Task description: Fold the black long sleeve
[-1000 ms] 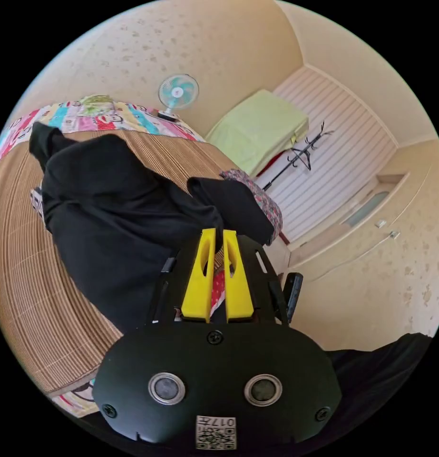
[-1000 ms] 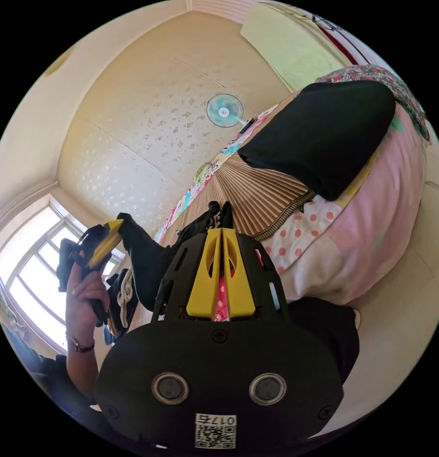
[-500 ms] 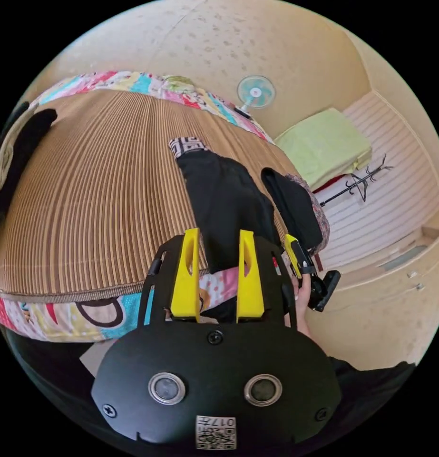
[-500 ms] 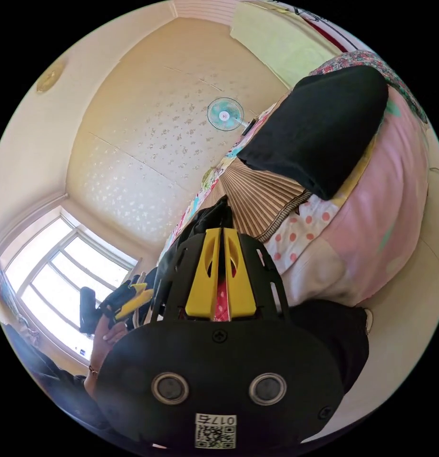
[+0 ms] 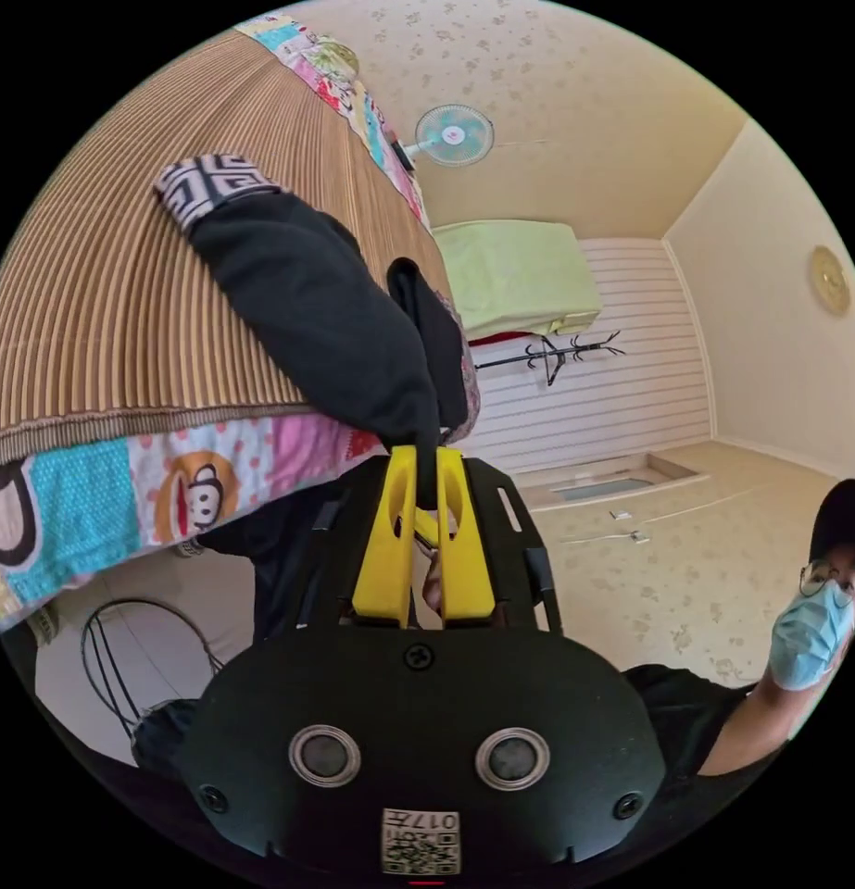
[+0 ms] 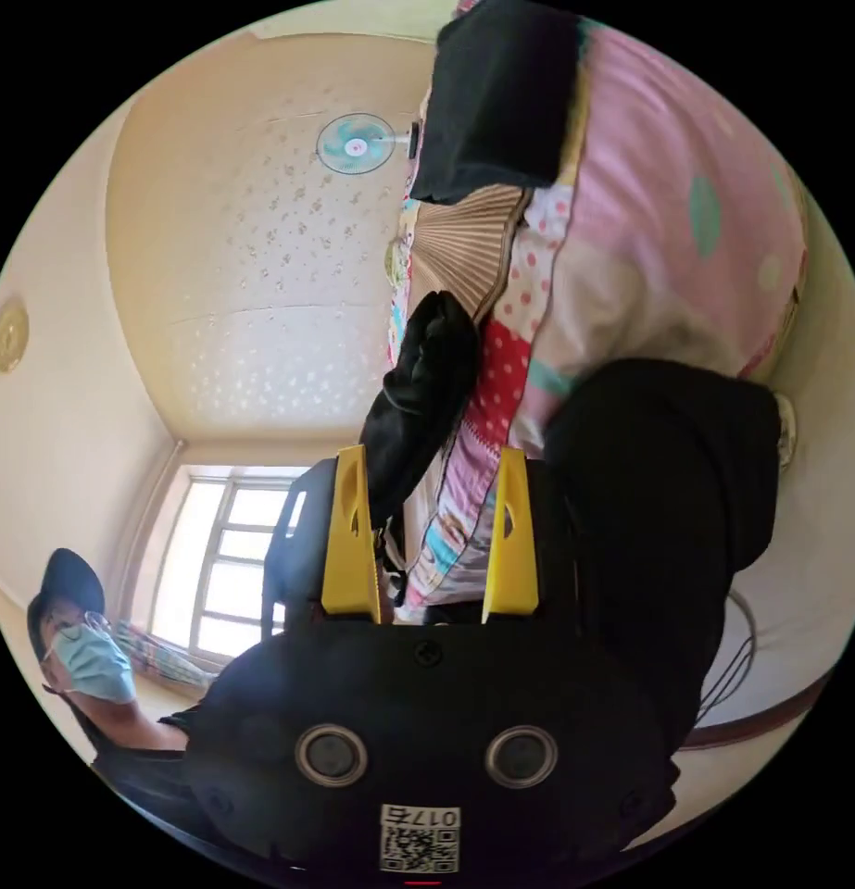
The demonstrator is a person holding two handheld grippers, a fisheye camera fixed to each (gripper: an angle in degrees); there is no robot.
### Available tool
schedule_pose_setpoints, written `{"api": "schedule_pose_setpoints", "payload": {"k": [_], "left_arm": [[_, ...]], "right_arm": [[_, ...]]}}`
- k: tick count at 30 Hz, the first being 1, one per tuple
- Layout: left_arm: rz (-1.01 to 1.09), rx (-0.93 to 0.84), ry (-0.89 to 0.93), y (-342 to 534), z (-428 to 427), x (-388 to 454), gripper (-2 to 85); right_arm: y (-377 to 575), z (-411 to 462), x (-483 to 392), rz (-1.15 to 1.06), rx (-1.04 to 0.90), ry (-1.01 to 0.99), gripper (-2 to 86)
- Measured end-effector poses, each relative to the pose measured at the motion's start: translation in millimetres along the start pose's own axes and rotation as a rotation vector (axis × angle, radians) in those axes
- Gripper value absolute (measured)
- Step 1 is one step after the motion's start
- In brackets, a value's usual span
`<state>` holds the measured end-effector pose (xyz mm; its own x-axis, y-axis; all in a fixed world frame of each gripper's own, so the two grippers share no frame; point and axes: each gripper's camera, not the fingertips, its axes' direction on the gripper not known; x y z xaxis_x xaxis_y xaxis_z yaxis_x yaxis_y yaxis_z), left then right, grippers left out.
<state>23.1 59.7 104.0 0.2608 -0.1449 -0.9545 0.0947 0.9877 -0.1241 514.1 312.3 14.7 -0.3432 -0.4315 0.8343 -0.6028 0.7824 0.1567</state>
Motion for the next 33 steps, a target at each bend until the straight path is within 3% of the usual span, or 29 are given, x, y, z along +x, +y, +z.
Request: {"api": "schedule_pose_setpoints", "payload": {"k": [4,8,15,17,19,22,24,28,33], "left_arm": [[0.159,-0.13,0.012,42.6,19.6,50.9,3.9],[0.377,-0.076,-0.187,72.7,1.0,101.4,4.4],[0.472,0.021,-0.313,105.2,-31.3,113.4,5.1],[0.388,-0.004,-0.254,103.7,-30.7,95.4,5.1],[0.335,-0.021,-0.208,99.5,-30.9,83.9,5.1],[0.274,-0.008,-0.219,94.3,-38.4,72.6,5.5],[0.253,0.027,-0.244,93.7,-48.8,68.0,6.1],[0.225,0.177,-0.423,93.9,-97.0,59.0,6.4],[0.161,0.604,-0.797,104.7,-225.6,63.2,5.4]], "right_arm": [[-24.2,44.4,2.6,0.034,-0.156,-0.175,18.0],[-62.1,76.0,-42.5,-0.13,-0.266,-0.343,8.4],[-186.0,31.3,-213.5,-0.723,-0.096,-0.204,5.2],[-232.0,6.2,-222.6,-0.709,-0.01,-0.178,5.3],[-276.3,-26.2,-207.8,-0.6,0.121,-0.106,5.4],[-316.4,-83.7,-149.6,-0.28,0.308,0.201,6.4],[-302.5,-119.2,-103.4,-0.039,0.419,0.507,7.3],[-243.2,-108.2,-80.5,-0.193,0.438,0.691,6.3],[-126.2,-12.9,-65.4,-0.436,0.338,0.918,2.1]]}}
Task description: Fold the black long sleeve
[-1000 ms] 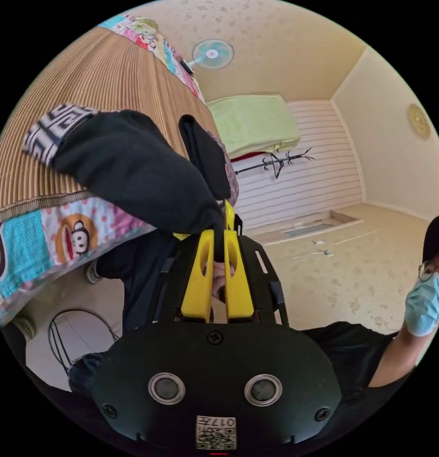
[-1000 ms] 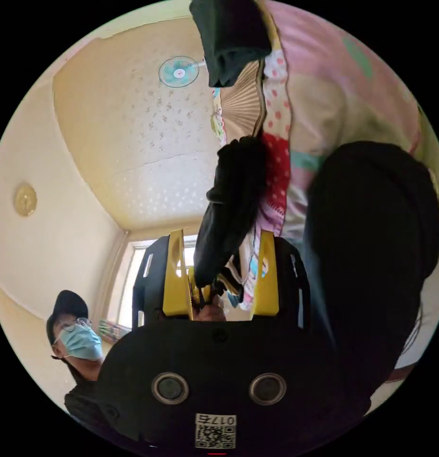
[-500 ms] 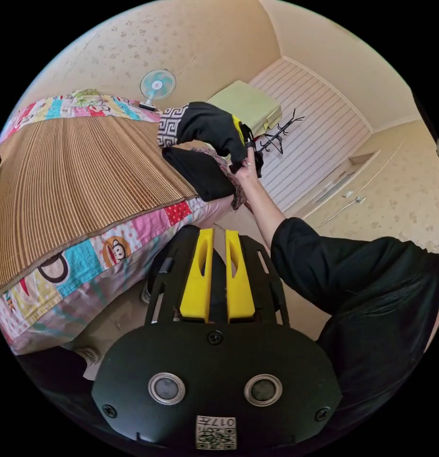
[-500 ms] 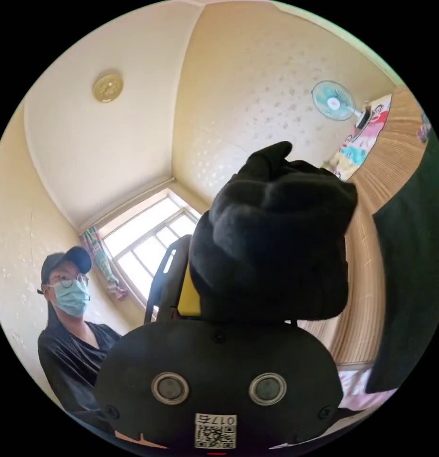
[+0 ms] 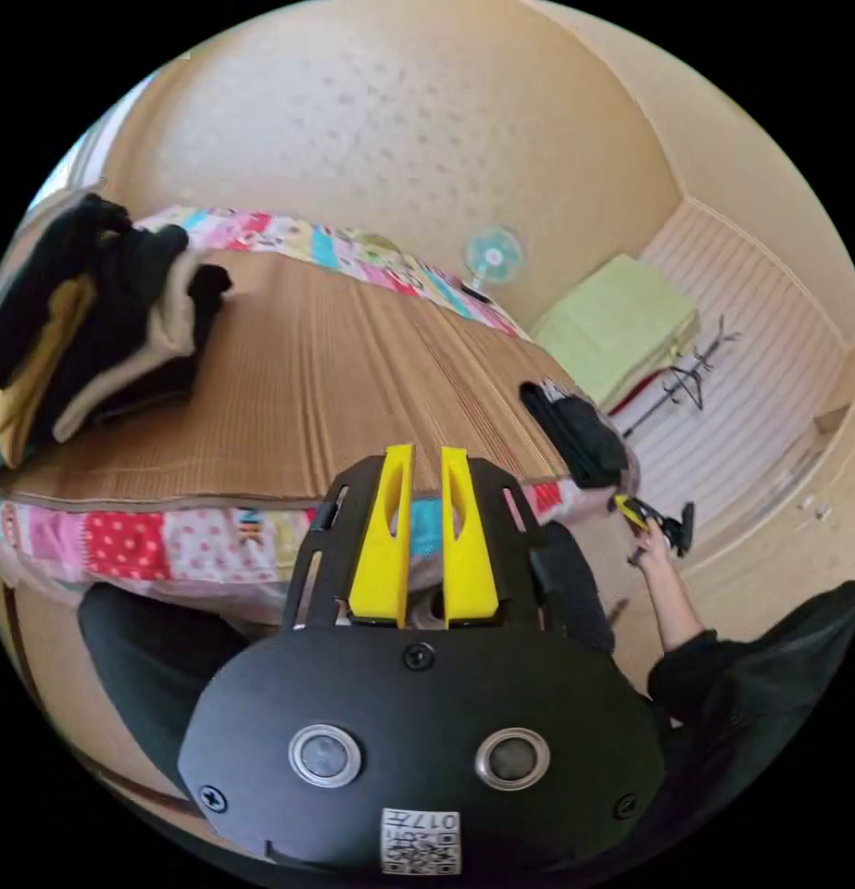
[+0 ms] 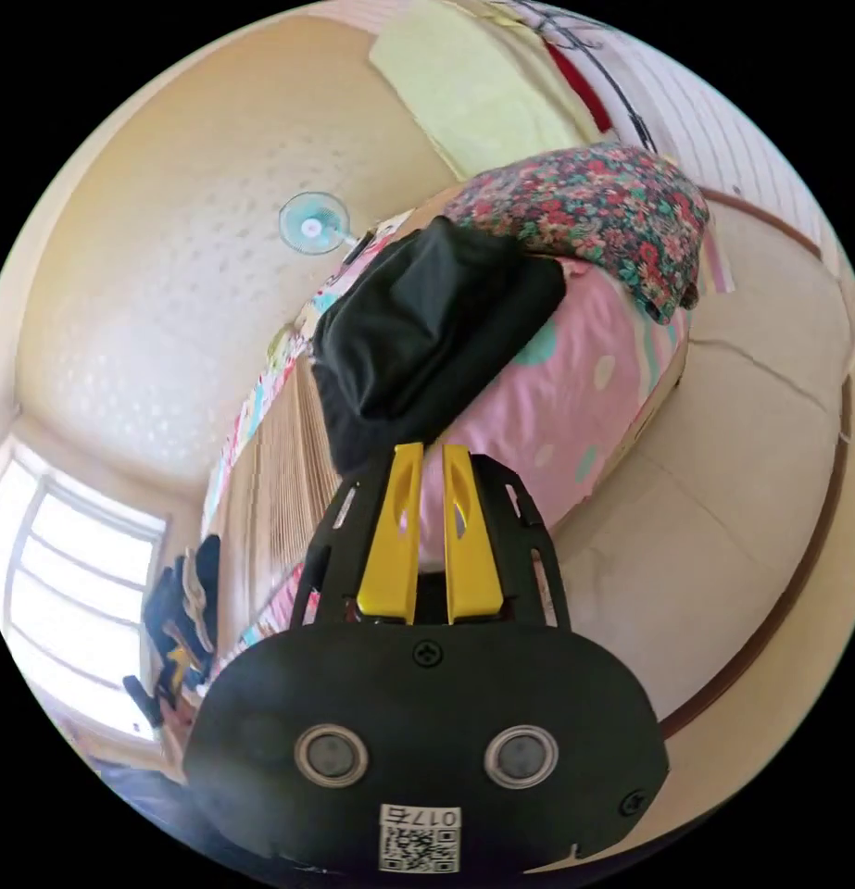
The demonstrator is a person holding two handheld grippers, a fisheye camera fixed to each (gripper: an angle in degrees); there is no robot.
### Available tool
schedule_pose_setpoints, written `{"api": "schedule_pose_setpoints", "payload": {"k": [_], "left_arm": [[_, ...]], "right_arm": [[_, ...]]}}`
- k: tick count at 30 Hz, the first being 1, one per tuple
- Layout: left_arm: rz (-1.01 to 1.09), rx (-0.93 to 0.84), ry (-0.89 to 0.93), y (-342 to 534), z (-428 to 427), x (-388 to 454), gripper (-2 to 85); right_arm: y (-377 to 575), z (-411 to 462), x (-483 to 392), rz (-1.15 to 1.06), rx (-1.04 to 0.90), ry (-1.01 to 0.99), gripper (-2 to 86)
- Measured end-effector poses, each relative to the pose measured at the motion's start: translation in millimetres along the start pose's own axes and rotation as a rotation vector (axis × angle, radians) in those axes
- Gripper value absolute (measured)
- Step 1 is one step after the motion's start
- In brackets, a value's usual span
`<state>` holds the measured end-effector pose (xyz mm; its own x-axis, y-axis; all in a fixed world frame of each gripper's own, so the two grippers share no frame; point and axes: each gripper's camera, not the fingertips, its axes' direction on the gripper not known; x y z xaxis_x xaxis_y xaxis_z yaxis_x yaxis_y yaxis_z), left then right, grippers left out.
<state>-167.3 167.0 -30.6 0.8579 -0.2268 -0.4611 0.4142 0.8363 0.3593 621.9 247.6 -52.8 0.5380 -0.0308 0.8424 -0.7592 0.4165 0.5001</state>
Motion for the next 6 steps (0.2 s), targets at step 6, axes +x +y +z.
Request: {"api": "schedule_pose_setpoints", "payload": {"k": [6], "left_arm": [[-0.195,0.333,-0.371,-59.1,-119.5,-90.7,8.6]], "right_arm": [[95.6,-4.8,-67.4,-0.169,0.105,-0.059,0.6]]}}
